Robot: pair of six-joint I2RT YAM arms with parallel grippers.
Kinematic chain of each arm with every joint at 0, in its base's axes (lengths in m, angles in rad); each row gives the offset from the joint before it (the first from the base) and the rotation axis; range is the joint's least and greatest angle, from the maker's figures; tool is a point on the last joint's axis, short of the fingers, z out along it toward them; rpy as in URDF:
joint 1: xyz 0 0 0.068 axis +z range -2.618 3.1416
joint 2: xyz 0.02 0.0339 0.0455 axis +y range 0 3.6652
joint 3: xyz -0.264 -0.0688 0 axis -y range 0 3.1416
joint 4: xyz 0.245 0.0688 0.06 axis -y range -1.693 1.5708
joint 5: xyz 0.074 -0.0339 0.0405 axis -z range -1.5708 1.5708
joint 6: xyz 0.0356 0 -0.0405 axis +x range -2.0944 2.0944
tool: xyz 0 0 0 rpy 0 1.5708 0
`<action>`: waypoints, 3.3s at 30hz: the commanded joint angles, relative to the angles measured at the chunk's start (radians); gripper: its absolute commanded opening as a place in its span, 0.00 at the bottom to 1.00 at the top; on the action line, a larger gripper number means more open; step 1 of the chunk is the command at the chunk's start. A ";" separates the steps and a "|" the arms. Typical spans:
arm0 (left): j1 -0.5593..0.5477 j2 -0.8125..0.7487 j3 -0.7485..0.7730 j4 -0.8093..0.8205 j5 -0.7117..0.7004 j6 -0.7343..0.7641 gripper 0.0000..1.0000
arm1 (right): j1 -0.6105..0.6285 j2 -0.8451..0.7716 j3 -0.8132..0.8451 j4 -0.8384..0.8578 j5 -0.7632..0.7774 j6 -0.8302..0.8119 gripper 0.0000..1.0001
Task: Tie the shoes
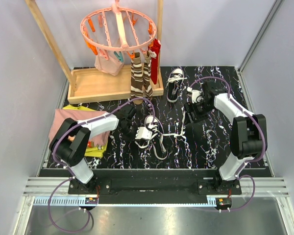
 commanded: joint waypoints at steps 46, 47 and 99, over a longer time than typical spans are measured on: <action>-0.002 -0.793 -0.306 0.077 0.220 -0.305 0.00 | 0.351 -0.146 0.168 0.339 -0.358 0.302 0.00; -0.004 -0.822 -0.317 0.082 0.210 -0.303 0.00 | 0.377 -0.146 0.160 0.368 -0.361 0.334 0.00; 0.243 -0.044 0.108 0.195 0.226 -0.591 0.02 | 0.629 -0.204 -0.082 0.440 0.019 -0.052 0.58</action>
